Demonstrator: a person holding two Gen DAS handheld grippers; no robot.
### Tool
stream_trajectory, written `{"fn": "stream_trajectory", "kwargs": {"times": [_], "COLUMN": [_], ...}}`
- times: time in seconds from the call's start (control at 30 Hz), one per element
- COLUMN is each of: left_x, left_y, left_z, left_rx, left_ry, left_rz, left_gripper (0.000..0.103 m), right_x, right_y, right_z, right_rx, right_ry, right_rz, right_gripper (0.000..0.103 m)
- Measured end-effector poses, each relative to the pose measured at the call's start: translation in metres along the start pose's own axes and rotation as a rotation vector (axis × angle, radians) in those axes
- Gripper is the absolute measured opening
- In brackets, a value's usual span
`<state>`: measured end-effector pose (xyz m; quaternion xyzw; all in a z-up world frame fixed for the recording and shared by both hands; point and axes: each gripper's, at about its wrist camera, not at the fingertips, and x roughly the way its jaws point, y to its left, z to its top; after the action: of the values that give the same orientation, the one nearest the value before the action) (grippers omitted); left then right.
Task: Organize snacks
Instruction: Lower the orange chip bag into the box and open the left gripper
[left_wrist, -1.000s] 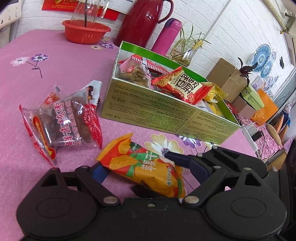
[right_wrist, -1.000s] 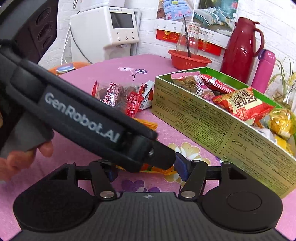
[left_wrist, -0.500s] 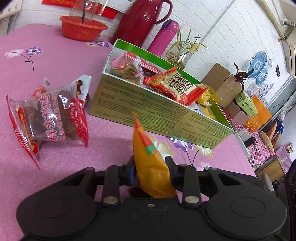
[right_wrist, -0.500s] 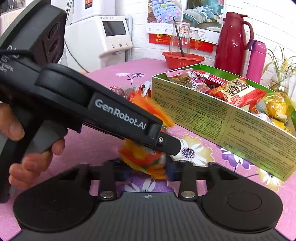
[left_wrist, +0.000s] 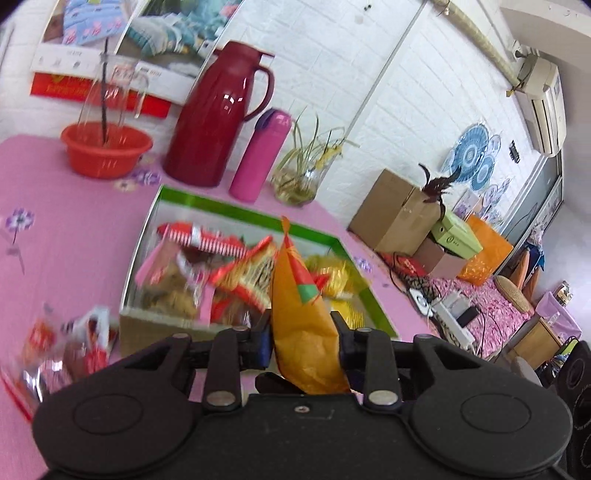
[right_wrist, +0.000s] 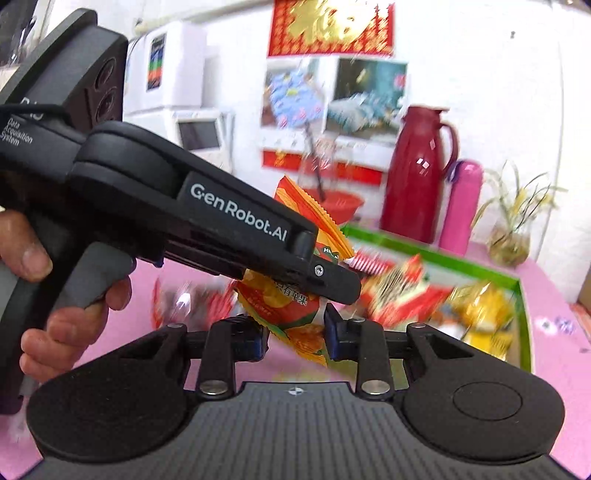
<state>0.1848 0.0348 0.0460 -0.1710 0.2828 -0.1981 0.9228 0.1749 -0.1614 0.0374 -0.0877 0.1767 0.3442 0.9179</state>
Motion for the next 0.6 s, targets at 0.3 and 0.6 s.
{"fn": "stream_trajectory", "kwargs": {"times": [0.3,0.6], "left_x": [0.05,0.07], "left_y": [0.017,0.048], "left_z": [0.039,0.032], "left_rx": [0.02,0.051], "left_ry": [-0.004,-0.015], "left_rz": [-0.022,0.111], "left_gripper": [0.022,0.103], "right_x": [0.046,0.068], "right_y": [-0.038,-0.041], "right_z": [0.021,0.003], "right_rx": [0.046,0.0], "right_ry": [-0.032,-0.013], "right_rz": [-0.063,-0.097], "right_gripper": [0.051,0.102]}}
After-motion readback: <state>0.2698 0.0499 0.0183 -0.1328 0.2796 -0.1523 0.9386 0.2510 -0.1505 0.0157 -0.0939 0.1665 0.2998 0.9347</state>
